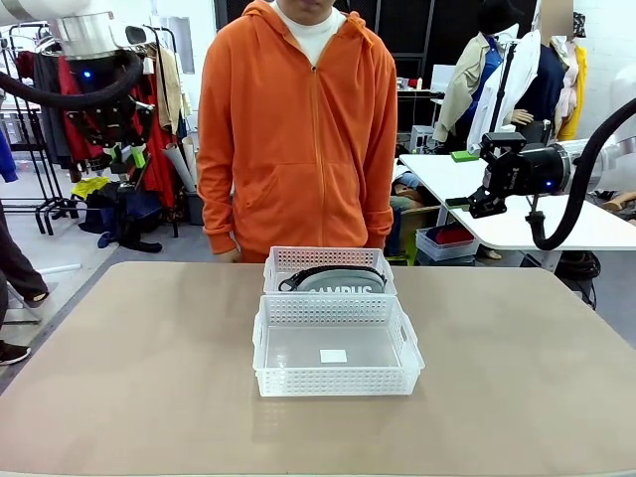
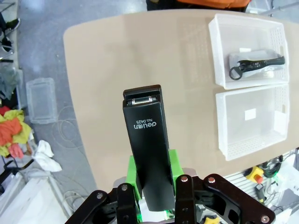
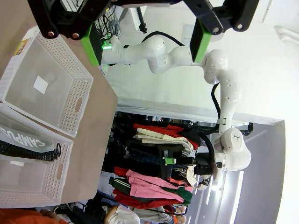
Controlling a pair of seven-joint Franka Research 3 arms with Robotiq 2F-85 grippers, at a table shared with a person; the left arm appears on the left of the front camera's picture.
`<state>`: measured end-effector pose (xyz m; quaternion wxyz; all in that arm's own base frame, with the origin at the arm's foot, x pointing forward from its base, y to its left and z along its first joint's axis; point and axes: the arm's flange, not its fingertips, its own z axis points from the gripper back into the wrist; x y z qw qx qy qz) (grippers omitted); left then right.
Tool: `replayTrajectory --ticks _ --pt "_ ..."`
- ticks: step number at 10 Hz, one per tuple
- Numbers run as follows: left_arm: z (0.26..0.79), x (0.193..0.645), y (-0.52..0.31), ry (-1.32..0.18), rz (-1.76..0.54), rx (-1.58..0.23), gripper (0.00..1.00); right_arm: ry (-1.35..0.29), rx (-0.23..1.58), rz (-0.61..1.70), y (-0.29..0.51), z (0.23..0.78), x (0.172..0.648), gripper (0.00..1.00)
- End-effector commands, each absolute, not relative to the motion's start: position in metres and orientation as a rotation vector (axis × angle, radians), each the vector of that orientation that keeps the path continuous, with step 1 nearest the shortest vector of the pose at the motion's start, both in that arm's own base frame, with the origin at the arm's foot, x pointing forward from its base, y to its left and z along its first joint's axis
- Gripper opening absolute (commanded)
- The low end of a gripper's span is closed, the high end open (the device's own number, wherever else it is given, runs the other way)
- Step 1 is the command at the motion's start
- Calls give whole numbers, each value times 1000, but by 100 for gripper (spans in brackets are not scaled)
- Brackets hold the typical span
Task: Distribute items into two baskets.
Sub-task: Place the picked Stapler into the Organizing basket as instructed by the person.
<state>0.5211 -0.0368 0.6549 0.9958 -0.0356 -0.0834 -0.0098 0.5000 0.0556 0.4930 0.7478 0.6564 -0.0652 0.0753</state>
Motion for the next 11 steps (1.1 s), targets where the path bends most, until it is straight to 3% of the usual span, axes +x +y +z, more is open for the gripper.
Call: replayTrajectory --ticks 1,11 --pt "653 521 -36 -162 -12 -63 0 -150 1434 160 55 495 499 100" --pt "653 521 -36 -162 -12 -63 0 -150 1434 160 55 495 499 100"
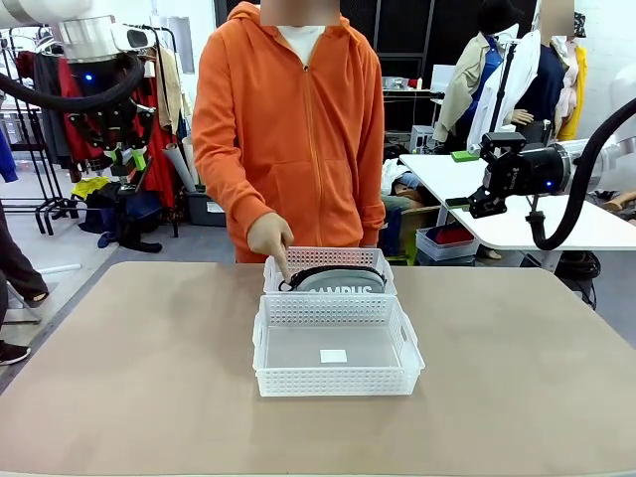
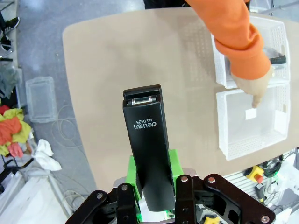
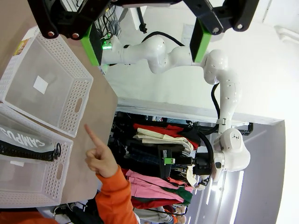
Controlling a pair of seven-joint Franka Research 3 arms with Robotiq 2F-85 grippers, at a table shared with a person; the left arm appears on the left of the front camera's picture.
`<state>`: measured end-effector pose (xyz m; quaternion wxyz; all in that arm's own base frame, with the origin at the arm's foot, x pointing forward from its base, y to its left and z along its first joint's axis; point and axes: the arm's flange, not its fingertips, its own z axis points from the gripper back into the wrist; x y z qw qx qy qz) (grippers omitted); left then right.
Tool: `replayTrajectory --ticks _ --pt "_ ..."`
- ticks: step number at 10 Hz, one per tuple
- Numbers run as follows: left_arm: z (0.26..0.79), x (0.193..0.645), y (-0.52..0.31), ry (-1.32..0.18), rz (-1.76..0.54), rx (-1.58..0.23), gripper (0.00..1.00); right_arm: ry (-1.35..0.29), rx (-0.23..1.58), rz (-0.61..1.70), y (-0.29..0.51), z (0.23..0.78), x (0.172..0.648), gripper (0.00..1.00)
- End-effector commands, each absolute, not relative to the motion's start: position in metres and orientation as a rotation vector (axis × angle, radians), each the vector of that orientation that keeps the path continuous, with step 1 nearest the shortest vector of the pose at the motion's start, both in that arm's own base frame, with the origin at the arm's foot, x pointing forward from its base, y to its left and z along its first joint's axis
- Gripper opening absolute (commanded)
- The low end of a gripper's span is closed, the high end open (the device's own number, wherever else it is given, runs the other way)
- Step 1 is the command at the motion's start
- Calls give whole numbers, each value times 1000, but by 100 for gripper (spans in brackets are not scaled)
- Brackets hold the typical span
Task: Distribute items into two baskets.
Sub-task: Place the picked Stapler into the Organizing basket as instructed by the person.
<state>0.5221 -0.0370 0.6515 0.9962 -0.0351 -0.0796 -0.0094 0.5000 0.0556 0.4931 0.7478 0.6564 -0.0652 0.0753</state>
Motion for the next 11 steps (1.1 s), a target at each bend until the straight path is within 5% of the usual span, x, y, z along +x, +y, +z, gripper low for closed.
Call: replayTrajectory --ticks 1,10,11 --pt "653 521 -36 -162 -12 -63 0 -150 1434 160 55 495 499 100" --pt "651 522 -37 -159 -19 -70 0 -150 1434 160 55 495 499 100" --pt "659 513 -52 -202 -195 -27 0 -150 1434 160 55 495 499 100"
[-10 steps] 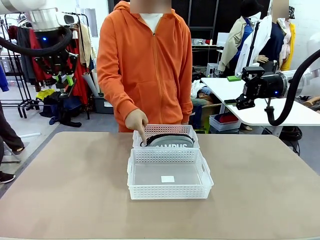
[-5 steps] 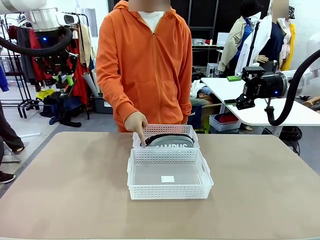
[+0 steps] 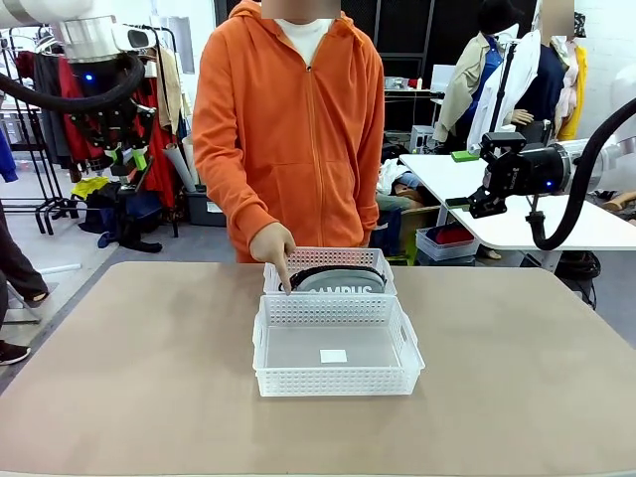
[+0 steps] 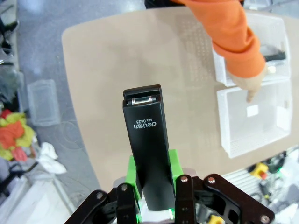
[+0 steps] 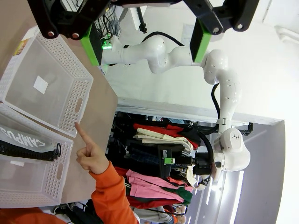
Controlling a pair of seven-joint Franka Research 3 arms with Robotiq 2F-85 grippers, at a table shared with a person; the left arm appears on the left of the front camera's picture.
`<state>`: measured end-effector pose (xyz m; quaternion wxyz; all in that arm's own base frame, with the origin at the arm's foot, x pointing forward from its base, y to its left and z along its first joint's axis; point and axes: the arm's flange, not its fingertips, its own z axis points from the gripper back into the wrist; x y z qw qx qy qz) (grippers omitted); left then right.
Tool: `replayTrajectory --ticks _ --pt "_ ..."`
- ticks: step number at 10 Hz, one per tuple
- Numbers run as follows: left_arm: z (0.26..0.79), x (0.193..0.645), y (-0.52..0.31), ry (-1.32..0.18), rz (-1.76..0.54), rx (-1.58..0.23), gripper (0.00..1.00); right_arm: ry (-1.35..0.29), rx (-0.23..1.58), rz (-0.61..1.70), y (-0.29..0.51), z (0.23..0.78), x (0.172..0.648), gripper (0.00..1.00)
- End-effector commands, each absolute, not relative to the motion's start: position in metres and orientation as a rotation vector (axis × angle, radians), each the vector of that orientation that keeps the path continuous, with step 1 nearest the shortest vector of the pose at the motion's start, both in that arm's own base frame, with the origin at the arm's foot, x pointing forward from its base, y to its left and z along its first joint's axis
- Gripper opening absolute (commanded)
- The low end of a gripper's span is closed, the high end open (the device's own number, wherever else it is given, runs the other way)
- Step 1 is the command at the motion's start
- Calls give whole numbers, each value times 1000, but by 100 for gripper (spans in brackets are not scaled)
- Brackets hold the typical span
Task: Distribute items into two baskets.
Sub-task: Place the picked Stapler into the Organizing basket as instructed by the person.
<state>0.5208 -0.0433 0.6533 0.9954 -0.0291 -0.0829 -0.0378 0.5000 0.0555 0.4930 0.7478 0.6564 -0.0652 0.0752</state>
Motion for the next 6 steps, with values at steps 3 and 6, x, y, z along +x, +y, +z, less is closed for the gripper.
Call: replayTrajectory --ticks 3,6 --pt "686 495 -79 -320 -463 3 0 -150 1434 160 55 495 499 100" --pt "710 475 -114 -419 -821 31 0 -150 1434 160 55 495 499 100"
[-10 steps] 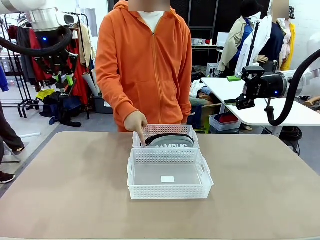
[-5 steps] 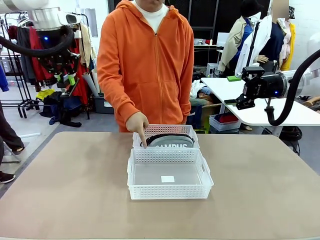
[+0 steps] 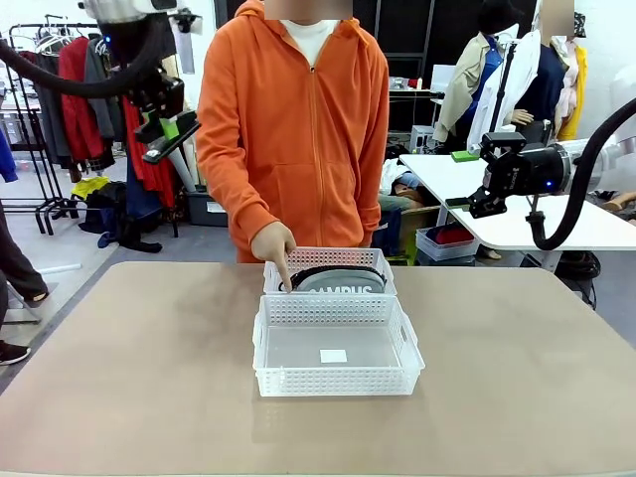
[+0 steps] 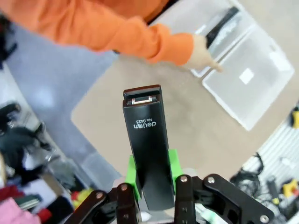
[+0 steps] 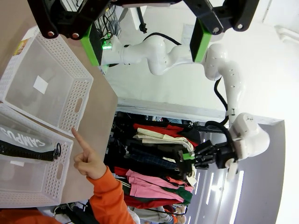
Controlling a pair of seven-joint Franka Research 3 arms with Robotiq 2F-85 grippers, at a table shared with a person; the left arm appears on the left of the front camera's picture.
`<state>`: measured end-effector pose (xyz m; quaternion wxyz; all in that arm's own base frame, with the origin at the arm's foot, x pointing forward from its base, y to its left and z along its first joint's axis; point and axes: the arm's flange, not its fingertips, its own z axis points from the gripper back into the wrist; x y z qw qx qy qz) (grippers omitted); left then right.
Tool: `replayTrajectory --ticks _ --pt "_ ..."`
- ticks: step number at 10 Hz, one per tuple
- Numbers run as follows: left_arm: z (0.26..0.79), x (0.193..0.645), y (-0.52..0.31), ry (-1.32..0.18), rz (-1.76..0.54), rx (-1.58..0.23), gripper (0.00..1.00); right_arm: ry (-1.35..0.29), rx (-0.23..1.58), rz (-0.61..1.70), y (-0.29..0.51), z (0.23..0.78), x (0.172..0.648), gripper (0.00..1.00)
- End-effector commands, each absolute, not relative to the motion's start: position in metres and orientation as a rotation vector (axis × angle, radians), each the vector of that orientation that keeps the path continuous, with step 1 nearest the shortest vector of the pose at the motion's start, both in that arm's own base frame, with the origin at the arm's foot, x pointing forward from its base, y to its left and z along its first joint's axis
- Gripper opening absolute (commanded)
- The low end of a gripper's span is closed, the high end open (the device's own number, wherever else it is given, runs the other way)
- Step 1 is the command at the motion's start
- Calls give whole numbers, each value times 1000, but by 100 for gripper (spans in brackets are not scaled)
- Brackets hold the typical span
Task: Distribute items into two baskets.
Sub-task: Place the picked Stapler into the Organizing basket as instructed by the person.
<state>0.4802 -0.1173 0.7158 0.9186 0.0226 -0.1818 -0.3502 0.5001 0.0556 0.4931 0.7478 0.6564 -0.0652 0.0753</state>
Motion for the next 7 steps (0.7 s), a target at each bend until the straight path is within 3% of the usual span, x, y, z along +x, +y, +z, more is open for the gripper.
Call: replayTrajectory --ticks 1,4,7 --pt "713 475 -125 -423 -892 66 0 -150 1434 160 55 495 499 100" --pt "709 481 -178 -401 -1159 183 0 -150 1434 160 55 495 499 100" --pt "710 474 -214 -395 -1283 181 0 -150 1434 160 55 495 499 100"
